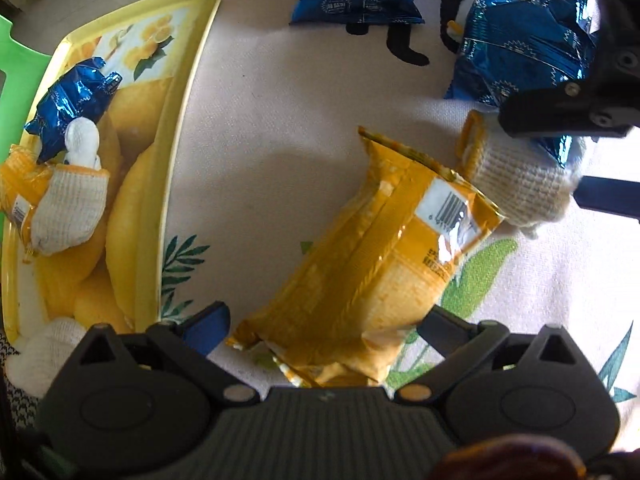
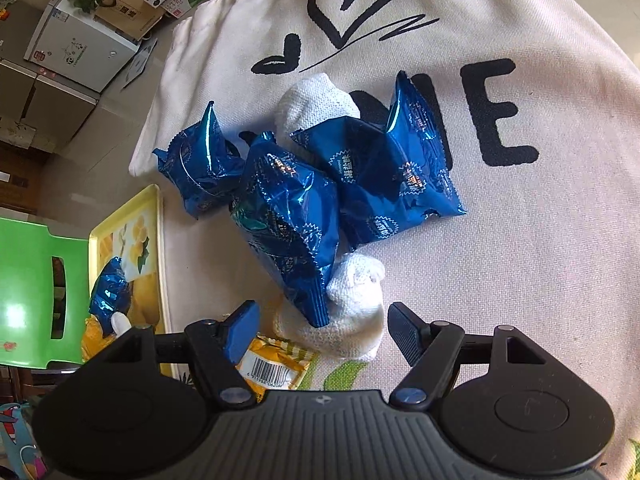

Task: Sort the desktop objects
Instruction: 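Close right tool on a white knit glove while left tool holds yellow bag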

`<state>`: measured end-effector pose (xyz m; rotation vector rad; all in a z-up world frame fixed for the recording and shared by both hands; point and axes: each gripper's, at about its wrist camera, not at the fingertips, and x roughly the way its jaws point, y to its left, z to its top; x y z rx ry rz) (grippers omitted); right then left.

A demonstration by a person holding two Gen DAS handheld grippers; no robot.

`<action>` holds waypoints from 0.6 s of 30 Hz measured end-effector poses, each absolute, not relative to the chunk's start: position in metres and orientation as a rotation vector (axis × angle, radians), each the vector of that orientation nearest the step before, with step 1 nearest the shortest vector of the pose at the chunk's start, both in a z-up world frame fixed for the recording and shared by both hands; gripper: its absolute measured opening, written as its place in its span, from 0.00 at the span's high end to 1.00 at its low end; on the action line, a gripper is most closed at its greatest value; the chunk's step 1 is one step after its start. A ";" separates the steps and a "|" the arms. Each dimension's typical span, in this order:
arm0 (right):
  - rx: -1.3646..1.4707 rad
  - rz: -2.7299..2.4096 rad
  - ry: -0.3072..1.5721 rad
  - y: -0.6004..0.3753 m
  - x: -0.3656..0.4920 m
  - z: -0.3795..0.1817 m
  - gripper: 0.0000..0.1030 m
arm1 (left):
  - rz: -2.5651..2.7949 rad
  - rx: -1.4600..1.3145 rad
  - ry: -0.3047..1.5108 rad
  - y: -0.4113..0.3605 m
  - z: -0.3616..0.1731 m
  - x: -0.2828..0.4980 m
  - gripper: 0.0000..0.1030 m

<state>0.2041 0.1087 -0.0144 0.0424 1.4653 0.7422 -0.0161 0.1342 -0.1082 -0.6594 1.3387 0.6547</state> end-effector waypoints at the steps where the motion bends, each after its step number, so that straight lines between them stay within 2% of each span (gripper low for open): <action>1: 0.037 0.742 1.468 0.113 0.202 -0.016 0.31 | 0.645 -0.666 1.340 0.134 -0.108 -0.016 0.01; 6: -0.024 0.713 1.450 0.123 0.196 -0.023 0.31 | 0.641 -0.649 1.336 0.135 -0.108 -0.017 0.01; 9: -0.048 0.697 1.458 0.122 0.194 -0.028 0.43 | 0.644 -0.654 1.339 0.135 -0.109 -0.018 0.01; 12: -0.061 0.685 1.451 0.117 0.197 -0.025 0.48 | 0.630 -0.649 1.327 0.133 -0.106 -0.017 0.01; 18: -0.167 0.532 1.338 0.080 0.211 -0.007 0.48 | 0.547 -0.698 1.312 0.124 -0.100 -0.013 0.01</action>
